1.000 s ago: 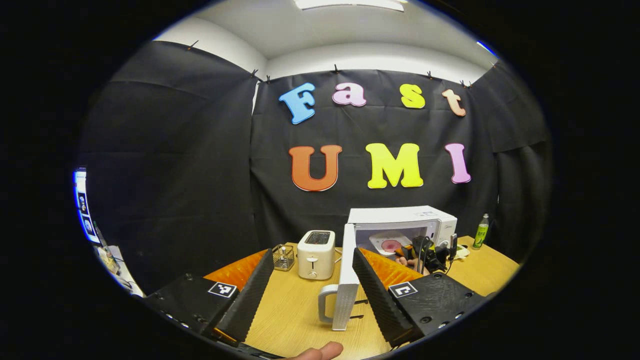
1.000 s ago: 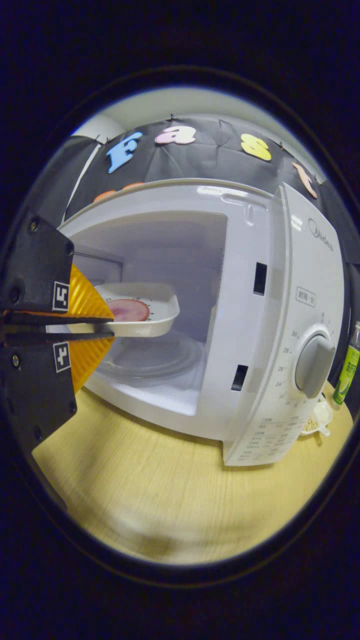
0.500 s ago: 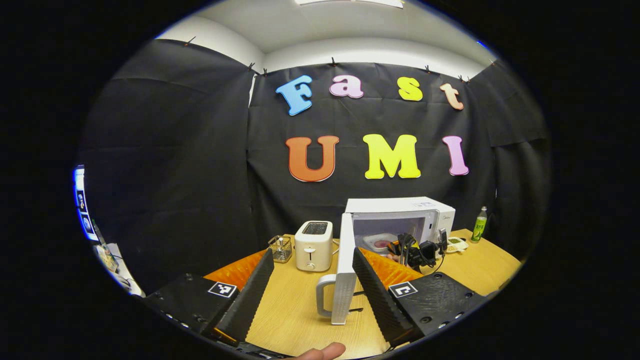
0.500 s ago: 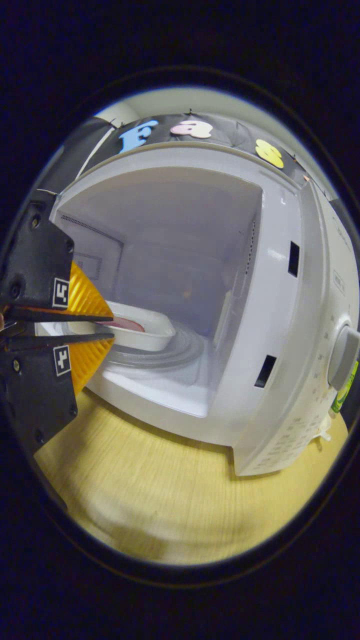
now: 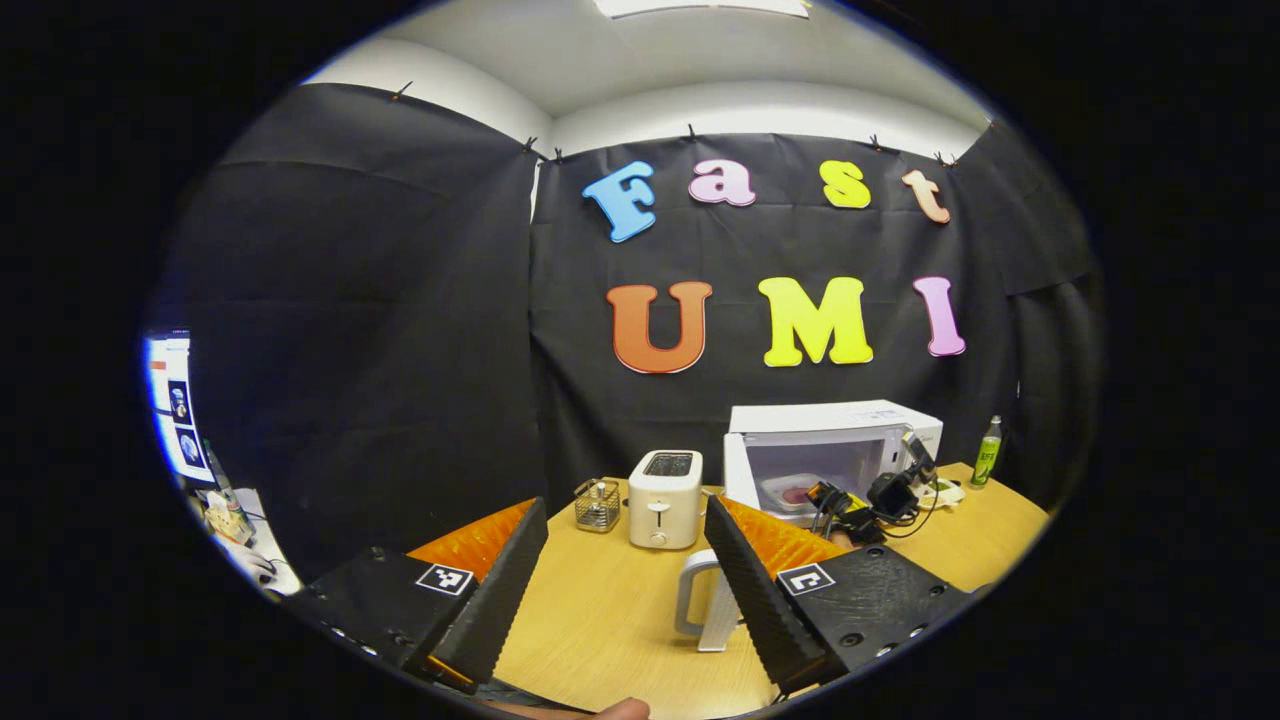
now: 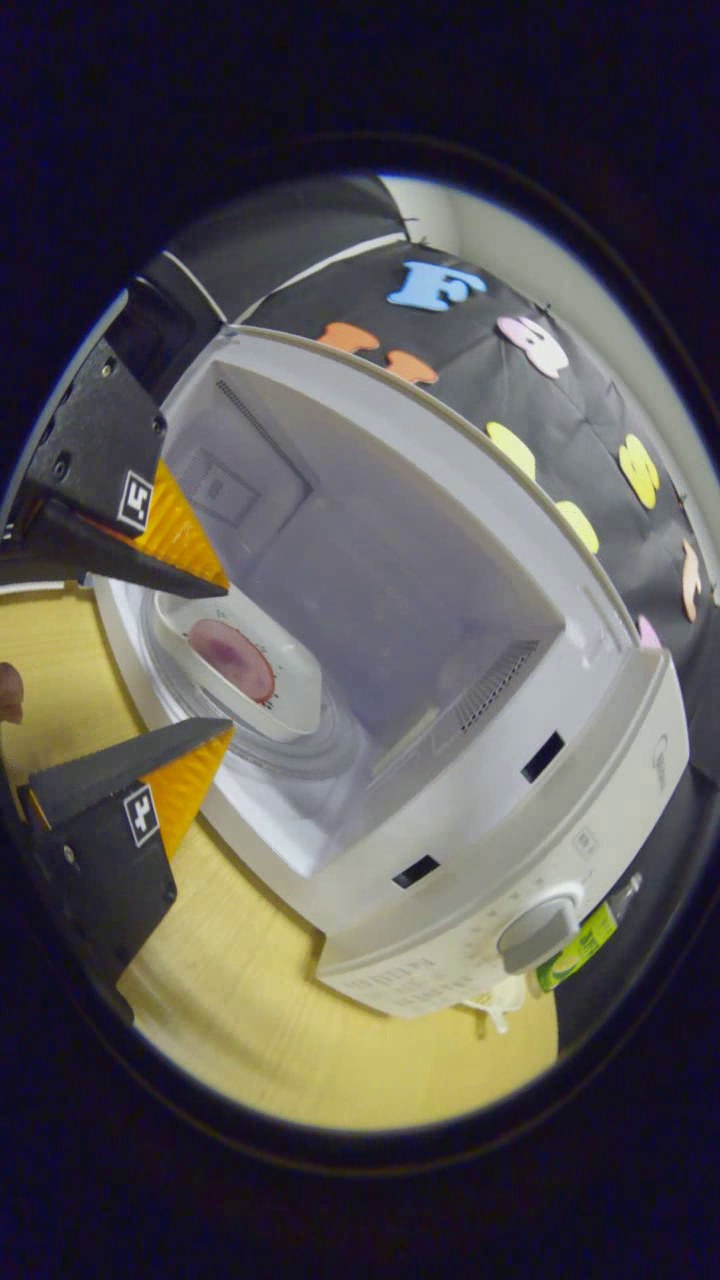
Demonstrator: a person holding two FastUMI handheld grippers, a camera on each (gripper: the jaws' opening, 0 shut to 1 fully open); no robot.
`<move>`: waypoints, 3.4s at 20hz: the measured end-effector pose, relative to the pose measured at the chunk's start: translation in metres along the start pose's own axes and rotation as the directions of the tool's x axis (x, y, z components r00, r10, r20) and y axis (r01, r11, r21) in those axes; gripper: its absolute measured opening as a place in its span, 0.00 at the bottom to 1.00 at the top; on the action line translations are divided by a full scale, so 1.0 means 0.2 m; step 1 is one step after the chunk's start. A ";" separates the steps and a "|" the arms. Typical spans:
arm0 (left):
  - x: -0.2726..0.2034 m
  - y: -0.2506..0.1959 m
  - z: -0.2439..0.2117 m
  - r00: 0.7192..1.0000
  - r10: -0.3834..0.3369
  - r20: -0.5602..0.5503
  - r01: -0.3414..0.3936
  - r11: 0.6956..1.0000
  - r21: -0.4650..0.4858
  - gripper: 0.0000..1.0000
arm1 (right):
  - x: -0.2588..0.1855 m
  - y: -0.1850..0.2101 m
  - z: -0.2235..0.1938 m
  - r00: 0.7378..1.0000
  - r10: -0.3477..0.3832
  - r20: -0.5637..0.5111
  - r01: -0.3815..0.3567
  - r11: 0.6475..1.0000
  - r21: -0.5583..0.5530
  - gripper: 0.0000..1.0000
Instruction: Open the microwave oven with the left hand, put the food in, and close the microwave oven.
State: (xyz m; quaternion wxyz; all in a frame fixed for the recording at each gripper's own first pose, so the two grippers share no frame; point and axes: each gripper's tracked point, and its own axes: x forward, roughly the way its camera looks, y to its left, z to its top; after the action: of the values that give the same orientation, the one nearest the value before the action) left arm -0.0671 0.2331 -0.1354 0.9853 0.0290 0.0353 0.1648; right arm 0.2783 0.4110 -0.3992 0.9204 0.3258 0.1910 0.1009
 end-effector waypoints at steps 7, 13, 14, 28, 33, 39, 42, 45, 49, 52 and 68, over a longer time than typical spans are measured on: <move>0.11 0.16 -0.16 0.996 0.085 -0.032 -0.085 0.996 -0.003 0.94 | -0.25 0.02 0.05 0.998 0.063 -0.019 -0.066 0.963 -0.262 0.89; 0.23 0.24 -0.26 0.996 0.081 -0.025 -0.081 0.997 -0.013 0.55 | -0.59 0.14 0.31 0.984 0.177 0.003 -0.166 0.931 -0.325 0.89; 0.25 0.25 -0.27 0.997 0.080 -0.010 -0.080 0.997 -0.006 0.55 | -0.66 0.14 0.36 0.981 0.191 0.016 -0.174 0.923 -0.342 1.00; 0.46 -0.11 -0.62 0.937 -0.350 -0.008 0.349 0.936 -0.043 0.08 | -1.58 -0.12 0.98 0.971 0.186 0.149 -0.056 0.785 -0.618 0.90; 0.49 -0.29 -0.68 0.877 -0.479 -0.035 0.479 0.878 -0.012 0.00 | -1.87 -0.31 1.18 0.968 0.129 0.215 0.043 0.760 -0.649 1.00; 0.39 -0.53 -0.66 0.833 -0.553 -0.017 0.551 0.833 -0.054 0.00 | -2.06 -0.53 1.39 0.956 0.052 0.288 0.136 0.790 -0.597 0.91; 0.39 -0.69 -0.65 0.808 -0.589 -0.024 0.587 0.808 -0.050 0.00 | -2.13 -0.61 1.46 0.957 0.046 0.285 0.137 0.797 -0.589 1.00; 0.43 -0.88 -0.64 0.779 -0.626 -0.027 0.624 0.779 -0.053 0.00 | -2.20 -0.69 1.54 0.952 0.032 0.305 0.154 0.809 -0.567 0.91; 0.45 -1.13 -0.65 0.738 -0.672 -0.063 0.673 0.739 -0.004 0.00 | -2.29 -0.75 1.62 0.950 0.019 0.313 0.166 0.816 -0.554 1.00; 0.49 -1.30 -0.65 0.737 -0.672 -0.065 0.674 0.739 0.009 0.00 | -2.35 -0.79 1.68 0.944 -0.006 0.330 0.201 0.802 -0.562 1.00; 0.89 -1.98 -0.53 0.843 -0.538 -0.003 0.538 0.843 -0.002 0.00 | -2.37 -0.57 1.67 0.961 0.109 0.253 0.062 0.810 -0.583 0.91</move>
State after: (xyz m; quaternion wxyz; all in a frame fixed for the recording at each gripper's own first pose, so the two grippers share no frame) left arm 0.2204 -0.0777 -0.2794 0.9919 0.0173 0.0436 -0.1180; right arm -0.0055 -0.0124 -0.0974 0.9918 0.0397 0.0172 0.1202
